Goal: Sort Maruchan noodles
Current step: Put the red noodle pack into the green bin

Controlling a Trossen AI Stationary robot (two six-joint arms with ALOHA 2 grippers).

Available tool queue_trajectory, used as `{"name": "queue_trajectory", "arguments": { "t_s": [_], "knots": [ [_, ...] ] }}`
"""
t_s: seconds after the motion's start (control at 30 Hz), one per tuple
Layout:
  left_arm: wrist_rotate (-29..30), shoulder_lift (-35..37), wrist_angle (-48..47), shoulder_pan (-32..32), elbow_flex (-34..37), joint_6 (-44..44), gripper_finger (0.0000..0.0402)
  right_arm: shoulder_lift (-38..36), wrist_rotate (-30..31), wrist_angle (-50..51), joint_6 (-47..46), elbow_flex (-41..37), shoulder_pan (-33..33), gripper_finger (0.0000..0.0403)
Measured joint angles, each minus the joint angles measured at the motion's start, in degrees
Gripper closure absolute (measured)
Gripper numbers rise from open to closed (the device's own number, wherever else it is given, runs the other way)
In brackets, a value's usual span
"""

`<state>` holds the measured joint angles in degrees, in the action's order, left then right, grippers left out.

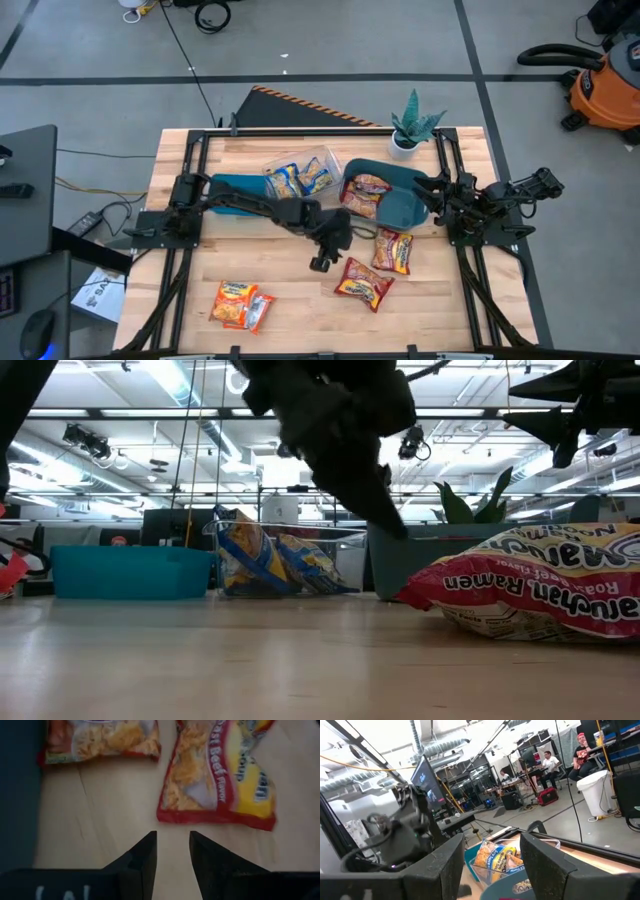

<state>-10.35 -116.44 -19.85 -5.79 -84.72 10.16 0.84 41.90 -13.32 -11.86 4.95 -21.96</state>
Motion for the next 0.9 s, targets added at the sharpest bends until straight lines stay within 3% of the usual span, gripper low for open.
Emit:
{"name": "queue_trajectory", "arguments": {
  "t_s": [0.1,0.17,0.63,0.77,0.9],
  "knots": [
    [2.84,0.00,10.37,-1.53,4.15,-4.67,0.0281,0.00,0.00,0.02,0.00,0.00,0.00,0.0204],
    [4.45,0.00,12.54,-2.52,5.48,-7.28,0.0281,0.00,0.01,0.02,0.00,0.00,0.00,0.0204],
    [11.24,0.06,2.38,-14.57,4.80,-7.79,0.0281,0.00,0.01,0.02,0.00,0.00,0.00,0.0204],
    [18.04,-0.50,3.80,-17.39,4.74,-15.88,0.0277,0.00,-0.01,0.02,0.00,0.00,0.01,0.0204],
    [19.14,-1.50,5.55,-19.32,4.65,-26.26,0.0245,0.00,0.00,-0.02,0.00,0.00,0.01,0.0204]
  ]
}}
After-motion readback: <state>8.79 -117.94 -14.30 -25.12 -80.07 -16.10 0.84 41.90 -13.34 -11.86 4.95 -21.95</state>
